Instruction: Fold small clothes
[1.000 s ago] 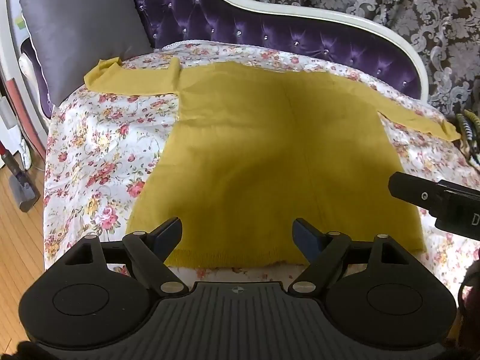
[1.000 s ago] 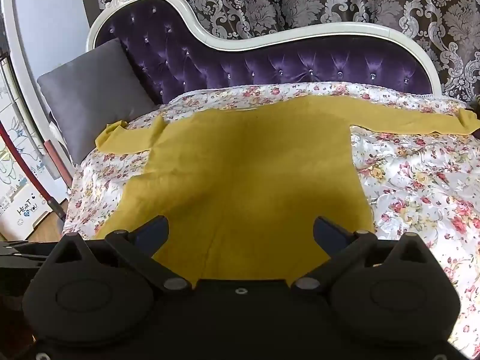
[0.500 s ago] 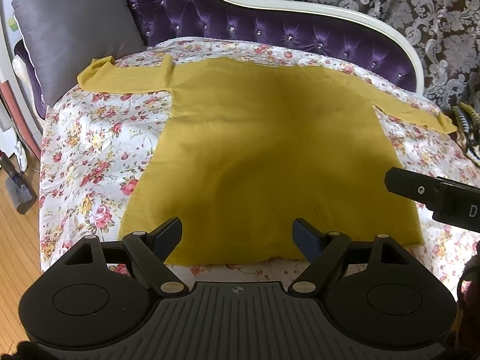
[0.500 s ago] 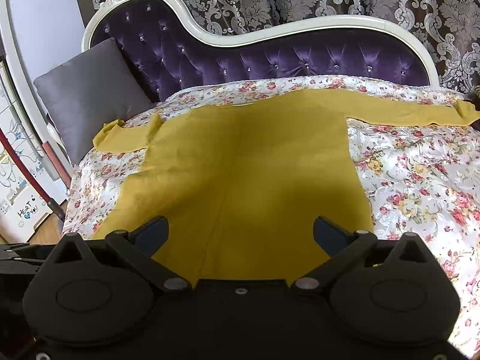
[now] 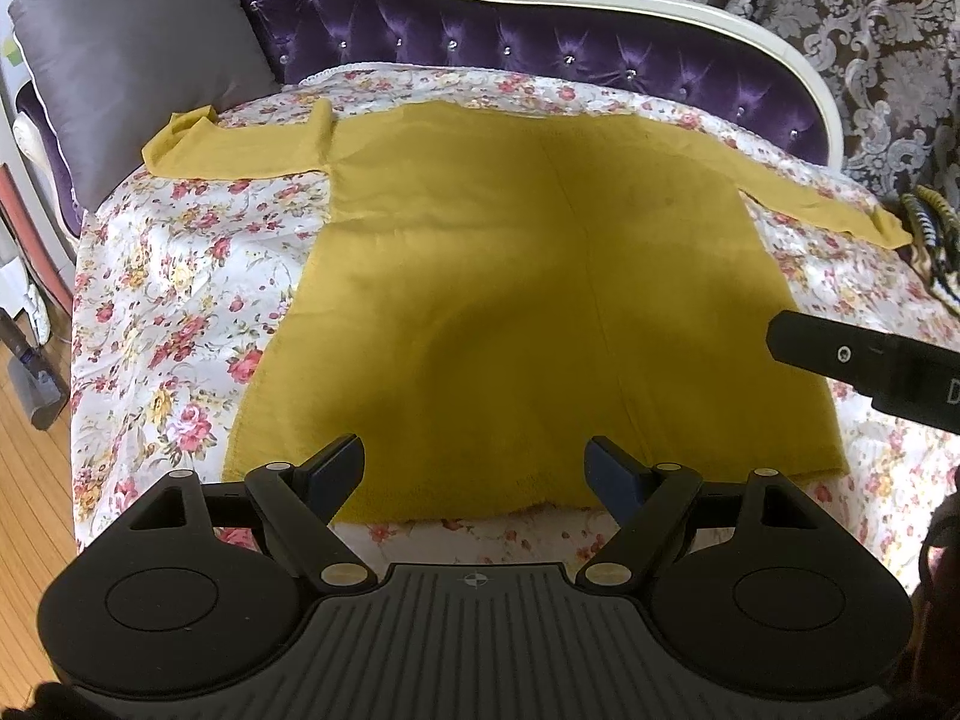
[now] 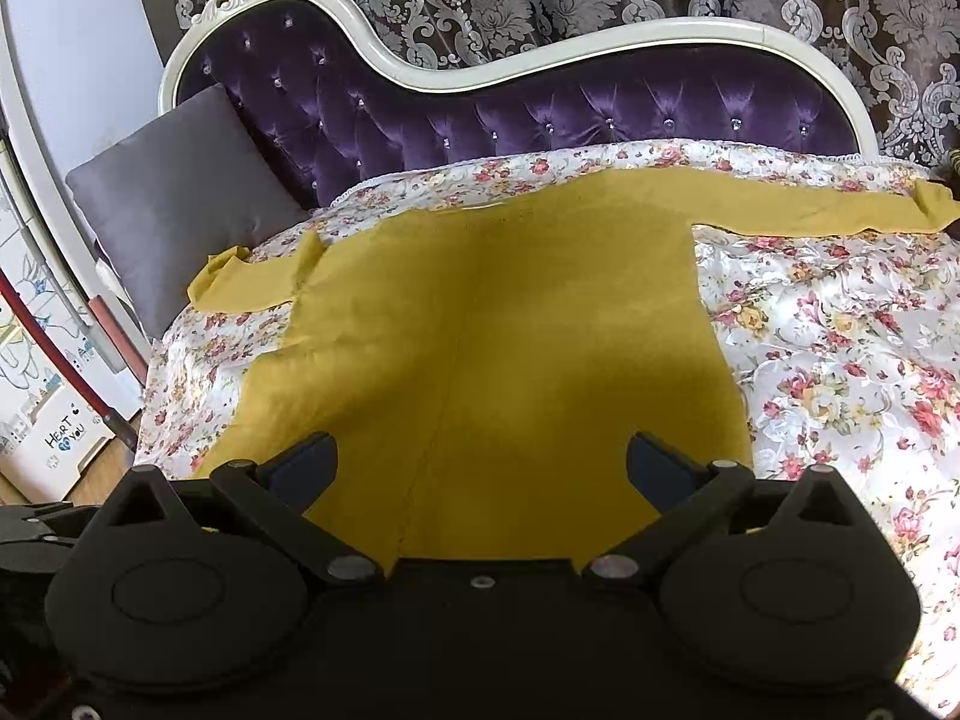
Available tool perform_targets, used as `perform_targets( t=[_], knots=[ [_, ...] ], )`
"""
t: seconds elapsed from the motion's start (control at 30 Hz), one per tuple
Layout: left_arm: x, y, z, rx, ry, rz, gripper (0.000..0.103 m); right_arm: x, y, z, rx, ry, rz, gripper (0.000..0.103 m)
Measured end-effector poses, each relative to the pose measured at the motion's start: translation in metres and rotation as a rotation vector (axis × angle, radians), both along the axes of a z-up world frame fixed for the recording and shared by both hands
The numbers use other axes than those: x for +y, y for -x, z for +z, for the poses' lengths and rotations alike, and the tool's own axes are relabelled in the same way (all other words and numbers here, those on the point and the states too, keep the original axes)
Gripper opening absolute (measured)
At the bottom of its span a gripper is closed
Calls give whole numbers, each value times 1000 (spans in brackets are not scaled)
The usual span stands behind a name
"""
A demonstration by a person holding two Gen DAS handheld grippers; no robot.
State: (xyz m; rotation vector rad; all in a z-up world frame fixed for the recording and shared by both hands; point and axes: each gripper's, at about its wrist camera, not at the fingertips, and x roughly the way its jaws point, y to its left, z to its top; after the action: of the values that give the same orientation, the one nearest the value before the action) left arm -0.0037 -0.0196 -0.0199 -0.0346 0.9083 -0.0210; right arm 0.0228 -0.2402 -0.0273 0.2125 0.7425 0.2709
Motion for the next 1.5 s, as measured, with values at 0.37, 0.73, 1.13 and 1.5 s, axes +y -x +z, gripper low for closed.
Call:
perform_targets(
  t=[0.37, 0.73, 1.13, 1.5],
  knots=[
    [0, -3, -2, 14, 4, -7, 80, 0, -3, 0, 0, -13, -3, 102],
    [1, -3, -2, 14, 4, -7, 80, 3, -5, 0, 6, -12, 8, 102],
    [5, -8, -2, 14, 3, 5, 80, 2, -7, -3, 19, -16, 7, 102],
    [7, -20, 1, 17, -1, 20, 80, -2, -16, -4, 34, -30, 6, 102]
  ],
)
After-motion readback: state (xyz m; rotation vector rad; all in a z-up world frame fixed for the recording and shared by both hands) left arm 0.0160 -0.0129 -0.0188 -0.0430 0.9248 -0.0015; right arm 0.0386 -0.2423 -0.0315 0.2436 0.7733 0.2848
